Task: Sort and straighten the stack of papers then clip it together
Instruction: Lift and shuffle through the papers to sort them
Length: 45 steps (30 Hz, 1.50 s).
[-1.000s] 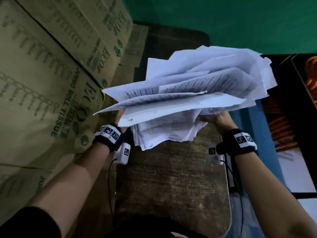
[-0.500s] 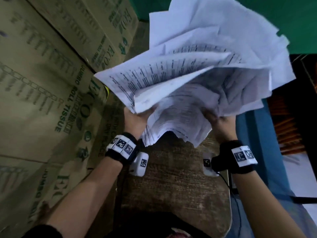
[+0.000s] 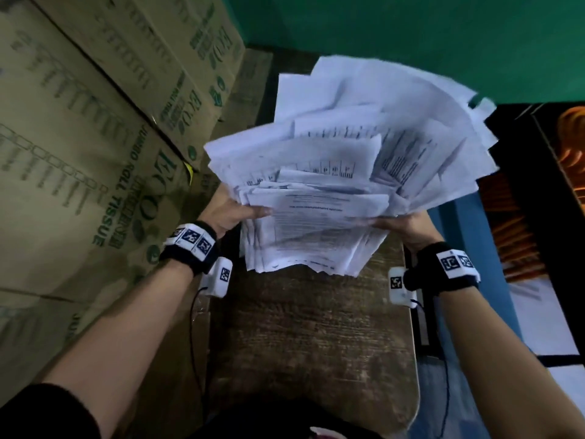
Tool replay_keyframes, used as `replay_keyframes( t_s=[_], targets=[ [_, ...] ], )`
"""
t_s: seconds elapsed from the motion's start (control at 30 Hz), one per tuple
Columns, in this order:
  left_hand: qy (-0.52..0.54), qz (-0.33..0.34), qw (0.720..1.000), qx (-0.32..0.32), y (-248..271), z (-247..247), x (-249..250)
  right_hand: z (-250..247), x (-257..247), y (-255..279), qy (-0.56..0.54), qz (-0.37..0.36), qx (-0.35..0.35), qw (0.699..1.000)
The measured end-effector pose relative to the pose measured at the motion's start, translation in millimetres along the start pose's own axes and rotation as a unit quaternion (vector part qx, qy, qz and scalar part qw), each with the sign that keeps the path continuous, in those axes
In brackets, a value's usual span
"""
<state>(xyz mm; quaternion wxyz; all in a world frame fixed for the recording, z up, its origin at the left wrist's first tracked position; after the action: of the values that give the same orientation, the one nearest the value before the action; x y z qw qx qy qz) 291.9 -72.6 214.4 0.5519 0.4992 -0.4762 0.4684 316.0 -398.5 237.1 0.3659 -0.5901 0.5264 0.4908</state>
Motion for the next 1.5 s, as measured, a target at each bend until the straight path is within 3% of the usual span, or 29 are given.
replay_keyframes(
  t_s=[0.1,0.2,0.27,0.33,0.43,0.57,0.67,0.73,0.8,0.83,0.87,0.93,1.0,1.1,1.23,1.37,1.5],
  targets=[
    [0.015,-0.010,1.000,0.004,3.1,9.6,-5.6,2.2,10.5,-3.4,0.024,0.041,0.040,0.998],
    [0.038,0.013,0.994,0.105,8.0,13.5,-8.0,12.7,1.4,-6.7,0.081,0.011,0.066,0.994],
    [0.032,0.027,0.989,0.145,10.8,6.8,-7.6,12.1,-6.8,-5.4,0.040,0.028,0.061,0.997],
    [0.028,0.040,0.990,0.136,14.2,0.0,-6.3,6.6,-10.8,-1.0,-0.017,0.028,0.051,0.998],
    [0.009,-0.006,0.997,0.073,15.8,6.5,-13.1,9.5,0.6,3.9,0.010,0.001,0.019,1.000],
    [-0.081,-0.043,0.993,0.072,9.7,7.0,-24.3,12.5,17.1,1.6,0.020,0.047,0.041,0.998],
    [-0.027,-0.044,0.997,0.064,3.4,-0.9,-19.9,8.0,8.6,1.5,0.015,0.041,0.058,0.997],
    [-0.048,-0.050,0.996,0.063,-2.1,5.0,-19.1,12.8,9.3,-4.1,0.038,0.033,0.068,0.996],
    [-0.113,-0.037,0.986,0.114,-6.5,12.2,-16.1,18.6,9.6,-13.3,0.015,0.056,0.114,0.992],
    [-0.085,-0.006,0.984,0.155,-5.3,16.6,-12.4,20.3,6.8,-15.1,0.021,0.073,0.136,0.988],
    [-0.034,0.031,0.981,0.191,-0.7,21.6,-4.2,21.7,-1.2,-13.4,0.039,0.063,0.153,0.985],
    [0.035,0.094,0.968,0.232,9.3,30.5,10.1,23.5,-18.3,-7.9,0.054,-0.027,0.176,0.982],
    [0.067,0.114,0.963,0.235,17.1,33.1,13.8,24.3,-20.3,0.6,0.009,-0.063,0.150,0.987],
    [0.047,0.077,0.973,0.213,18.4,19.8,-4.3,23.4,-5.5,10.2,-0.011,-0.035,0.078,0.996],
    [0.001,0.033,0.989,0.142,14.9,-1.5,-19.4,11.7,14.0,15.0,0.006,0.009,0.117,0.993],
    [-0.006,0.023,0.995,0.099,1.7,9.6,-13.2,20.5,12.4,11.6,0.002,0.038,0.110,0.993],
    [0.003,0.062,0.984,0.165,-0.5,22.9,-7.6,29.7,-5.1,3.3,-0.021,-0.013,0.128,0.992]
  ],
)
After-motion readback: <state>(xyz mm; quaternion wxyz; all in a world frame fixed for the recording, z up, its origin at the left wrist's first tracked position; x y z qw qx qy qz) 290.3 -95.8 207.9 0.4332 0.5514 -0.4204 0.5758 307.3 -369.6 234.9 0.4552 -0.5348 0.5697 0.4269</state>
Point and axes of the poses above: each hand's wrist, its own y-axis away from the middle knuckle, its own z-axis out of the palm, x = y × z, the point moved 5 cm from there along -y, towards the middle knuckle, and after that the axes turned 2 degrees about y, right-handed, at the moved point
